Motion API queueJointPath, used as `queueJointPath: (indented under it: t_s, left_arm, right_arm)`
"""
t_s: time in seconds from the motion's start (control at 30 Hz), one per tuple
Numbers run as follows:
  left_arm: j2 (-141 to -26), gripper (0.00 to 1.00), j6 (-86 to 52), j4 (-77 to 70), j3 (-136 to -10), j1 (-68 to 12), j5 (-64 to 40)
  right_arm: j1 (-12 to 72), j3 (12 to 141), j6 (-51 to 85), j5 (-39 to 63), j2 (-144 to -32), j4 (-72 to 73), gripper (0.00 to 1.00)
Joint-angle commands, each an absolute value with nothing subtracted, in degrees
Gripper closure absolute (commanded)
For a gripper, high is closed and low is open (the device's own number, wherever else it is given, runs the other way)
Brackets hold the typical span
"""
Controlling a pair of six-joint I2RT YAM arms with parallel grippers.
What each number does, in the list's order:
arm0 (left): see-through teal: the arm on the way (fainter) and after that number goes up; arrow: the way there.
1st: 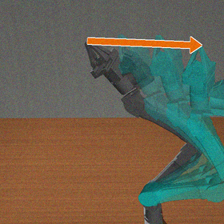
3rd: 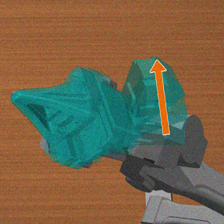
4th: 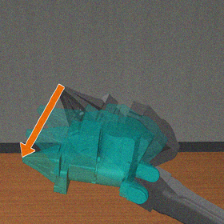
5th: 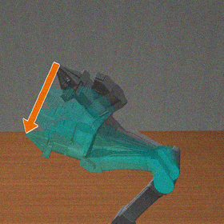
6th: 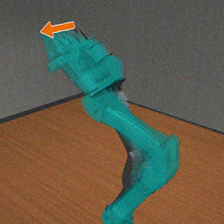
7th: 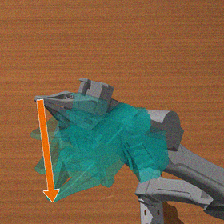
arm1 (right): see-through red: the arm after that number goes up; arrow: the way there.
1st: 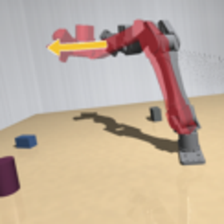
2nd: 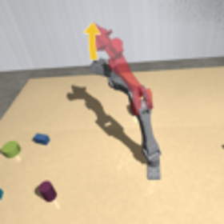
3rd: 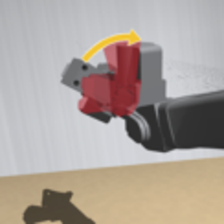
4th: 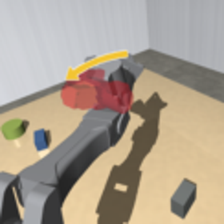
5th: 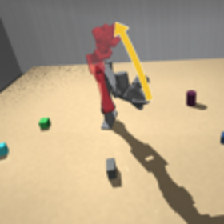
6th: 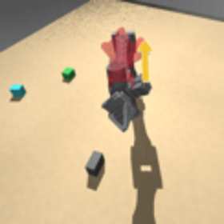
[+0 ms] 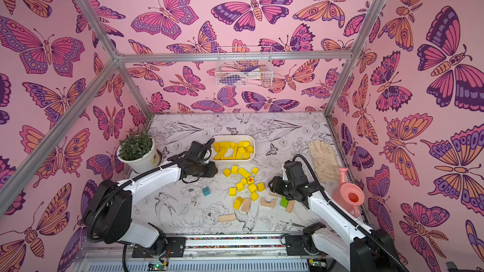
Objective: Pick out the yellow building blocks
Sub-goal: Pick up the building block from the center of the board.
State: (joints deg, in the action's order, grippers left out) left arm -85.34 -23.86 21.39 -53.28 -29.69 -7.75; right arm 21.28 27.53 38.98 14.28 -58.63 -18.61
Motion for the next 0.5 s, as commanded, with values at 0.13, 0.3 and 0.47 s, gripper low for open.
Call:
queueJointPath:
  t_s: [0.13,0.3,0.47]
  left_arm:
    - [-87.22,0.72,-22.75,24.40,-60.22,-26.46,-8.62]
    - [-93.27,0.73,-22.34,27.10,-68.52,-25.14,-11.01]
    - [-100.06,0.72,-21.67,29.77,-76.41,-25.09,-12.28]
  right_arm:
    - [20.44,26.72,38.80,15.18,-57.75,-18.90,0.47]
    - [20.00,26.37,38.84,15.56,-57.48,-18.64,0.47]
    - [19.41,26.19,38.72,16.50,-57.81,-18.03,0.47]
